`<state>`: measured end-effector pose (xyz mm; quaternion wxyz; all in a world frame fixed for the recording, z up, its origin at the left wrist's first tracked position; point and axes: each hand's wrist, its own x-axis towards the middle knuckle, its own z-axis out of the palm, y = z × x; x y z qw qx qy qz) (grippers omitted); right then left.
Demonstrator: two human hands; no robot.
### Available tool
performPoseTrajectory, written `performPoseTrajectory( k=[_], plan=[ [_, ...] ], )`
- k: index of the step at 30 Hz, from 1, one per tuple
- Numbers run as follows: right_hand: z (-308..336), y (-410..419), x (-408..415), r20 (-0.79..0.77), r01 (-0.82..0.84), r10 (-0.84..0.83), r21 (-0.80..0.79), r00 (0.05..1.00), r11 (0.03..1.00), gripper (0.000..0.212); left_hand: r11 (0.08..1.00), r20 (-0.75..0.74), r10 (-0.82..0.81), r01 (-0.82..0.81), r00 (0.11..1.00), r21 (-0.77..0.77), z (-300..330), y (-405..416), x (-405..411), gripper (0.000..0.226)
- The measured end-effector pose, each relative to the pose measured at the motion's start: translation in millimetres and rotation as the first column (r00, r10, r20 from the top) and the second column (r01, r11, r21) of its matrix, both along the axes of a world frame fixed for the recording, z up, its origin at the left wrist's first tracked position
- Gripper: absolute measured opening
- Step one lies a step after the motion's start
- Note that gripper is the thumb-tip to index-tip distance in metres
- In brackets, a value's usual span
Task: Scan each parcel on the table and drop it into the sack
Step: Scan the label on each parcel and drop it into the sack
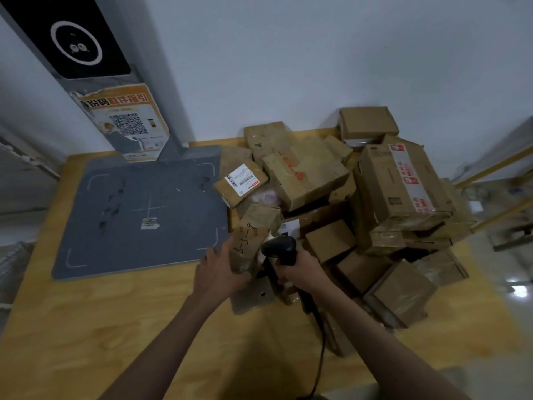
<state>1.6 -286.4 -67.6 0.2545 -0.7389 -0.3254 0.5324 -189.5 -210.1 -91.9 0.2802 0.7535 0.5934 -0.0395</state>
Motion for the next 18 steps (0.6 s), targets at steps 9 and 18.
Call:
performPoseTrajectory(
  k=[9,18],
  plan=[
    [-4,-22,-58,-0.381,0.294,-0.265,0.018,0.886,0.956,0.023,0.967,0.267,0.088,-0.018,0.960,-0.255,-6,-33,-33,0.075],
    [-11,-35,-80,-0.361,0.417,-0.372,0.051,0.855,0.908,0.023,1.000,0.308,-0.006,0.014,0.951,-0.024,2,-39,-45,0.064]
  ],
)
